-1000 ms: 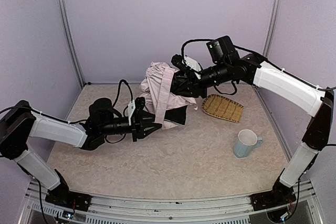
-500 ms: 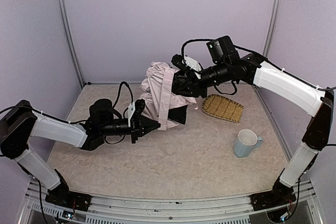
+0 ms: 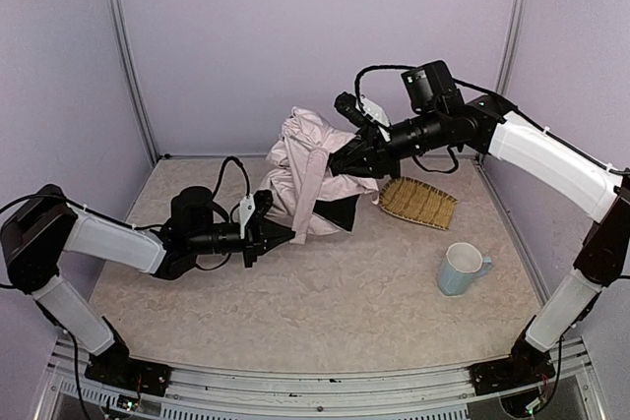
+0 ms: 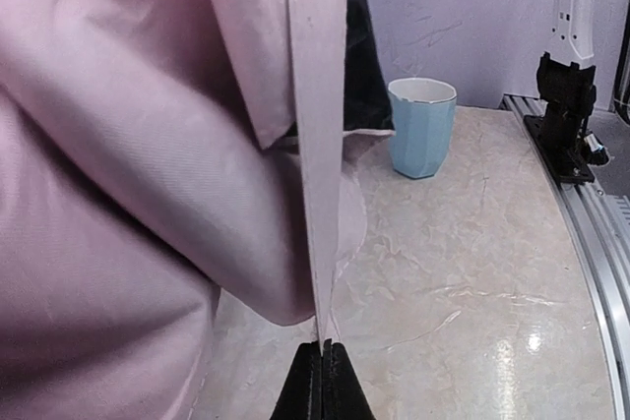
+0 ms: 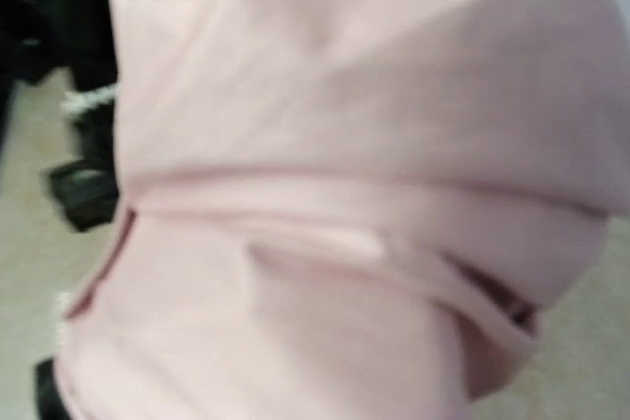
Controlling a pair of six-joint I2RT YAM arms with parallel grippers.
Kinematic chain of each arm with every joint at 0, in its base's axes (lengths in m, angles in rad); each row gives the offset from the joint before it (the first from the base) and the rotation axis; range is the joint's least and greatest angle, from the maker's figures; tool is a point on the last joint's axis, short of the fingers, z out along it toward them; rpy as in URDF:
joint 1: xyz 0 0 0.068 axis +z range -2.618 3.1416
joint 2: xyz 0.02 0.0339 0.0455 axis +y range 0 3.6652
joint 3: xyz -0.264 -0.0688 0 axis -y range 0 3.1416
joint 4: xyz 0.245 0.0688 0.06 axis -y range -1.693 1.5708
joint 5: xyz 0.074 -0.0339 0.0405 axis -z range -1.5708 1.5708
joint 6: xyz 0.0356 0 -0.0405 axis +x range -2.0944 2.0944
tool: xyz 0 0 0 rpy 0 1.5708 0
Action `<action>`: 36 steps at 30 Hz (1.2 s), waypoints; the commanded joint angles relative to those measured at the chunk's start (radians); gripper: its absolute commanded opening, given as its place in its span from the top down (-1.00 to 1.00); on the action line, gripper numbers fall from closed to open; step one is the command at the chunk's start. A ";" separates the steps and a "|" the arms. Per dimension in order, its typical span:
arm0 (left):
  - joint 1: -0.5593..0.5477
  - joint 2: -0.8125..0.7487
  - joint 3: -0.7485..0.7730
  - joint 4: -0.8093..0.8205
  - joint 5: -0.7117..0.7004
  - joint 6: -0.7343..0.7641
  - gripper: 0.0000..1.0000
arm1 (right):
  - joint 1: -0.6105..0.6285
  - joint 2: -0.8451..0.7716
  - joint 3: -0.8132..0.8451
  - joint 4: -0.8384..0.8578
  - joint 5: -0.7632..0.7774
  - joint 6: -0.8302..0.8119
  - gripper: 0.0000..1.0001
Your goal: Put away the umbrella
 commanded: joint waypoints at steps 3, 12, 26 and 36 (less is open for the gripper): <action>0.066 0.128 0.099 -0.123 -0.069 0.109 1.00 | 0.017 -0.051 0.038 -0.011 -0.218 -0.011 1.00; 0.121 0.288 0.241 0.136 0.032 0.116 1.00 | 0.189 -0.010 -0.087 -0.104 -0.385 -0.054 1.00; 0.129 0.286 0.295 0.174 0.157 0.230 1.00 | 0.295 0.121 -0.584 0.096 -0.212 0.090 1.00; 0.105 0.272 0.238 0.069 -0.027 0.416 1.00 | 0.253 0.361 -0.623 0.224 -0.195 0.180 1.00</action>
